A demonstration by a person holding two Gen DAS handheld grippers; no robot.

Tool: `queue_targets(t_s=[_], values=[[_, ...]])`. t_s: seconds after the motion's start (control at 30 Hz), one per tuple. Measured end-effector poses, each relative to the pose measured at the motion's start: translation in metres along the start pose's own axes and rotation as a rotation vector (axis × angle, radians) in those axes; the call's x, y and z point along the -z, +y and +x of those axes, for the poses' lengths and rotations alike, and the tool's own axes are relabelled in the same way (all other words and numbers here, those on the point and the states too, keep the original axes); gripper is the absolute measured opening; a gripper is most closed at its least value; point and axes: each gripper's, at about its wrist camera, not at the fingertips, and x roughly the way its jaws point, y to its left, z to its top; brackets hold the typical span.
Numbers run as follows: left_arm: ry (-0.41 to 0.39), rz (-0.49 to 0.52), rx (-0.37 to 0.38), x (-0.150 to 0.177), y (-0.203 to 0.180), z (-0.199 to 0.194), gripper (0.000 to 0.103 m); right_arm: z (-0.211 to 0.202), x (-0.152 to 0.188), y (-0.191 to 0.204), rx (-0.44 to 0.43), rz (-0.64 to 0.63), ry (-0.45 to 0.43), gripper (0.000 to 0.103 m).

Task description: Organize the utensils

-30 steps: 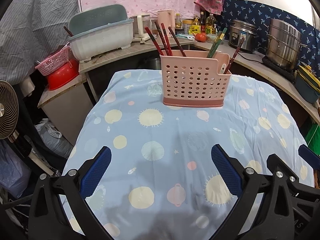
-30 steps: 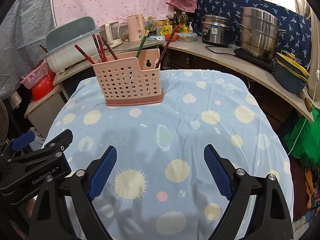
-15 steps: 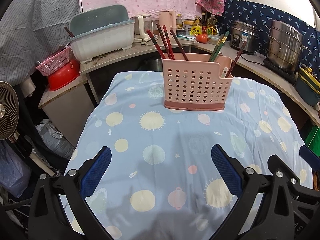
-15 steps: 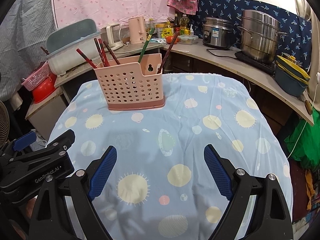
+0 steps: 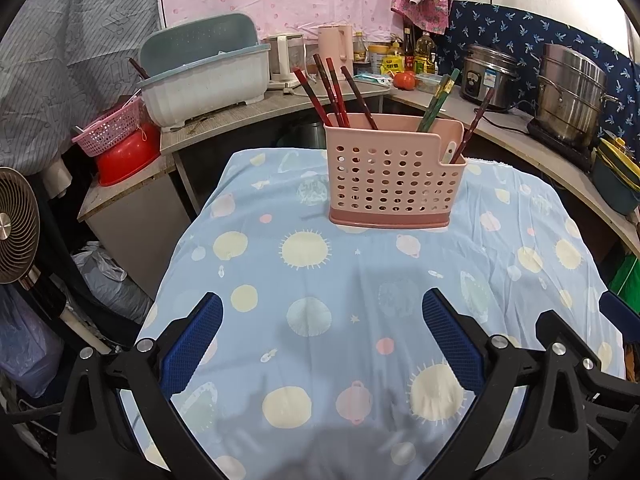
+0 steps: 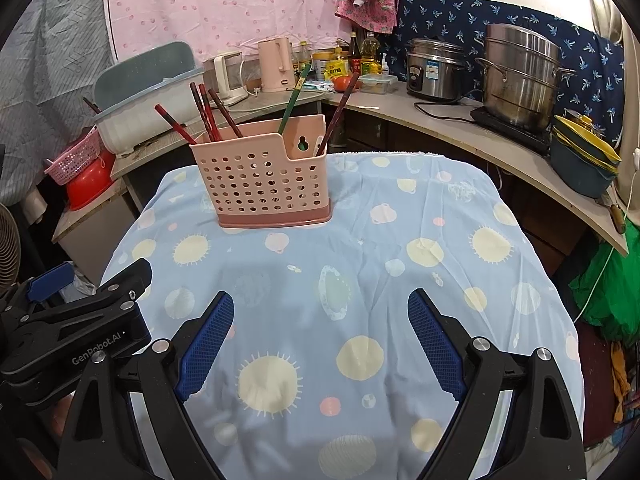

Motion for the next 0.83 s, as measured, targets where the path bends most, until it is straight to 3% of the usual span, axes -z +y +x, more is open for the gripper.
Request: queue_targets(t_s=[0.83], values=[[-0.024, -0.005, -0.004, -0.0065, 0.0030, -0.0009, 0.095, -0.0001, -0.0086, 0.0047, -0.002, -0.006, -0.004, 0.085]])
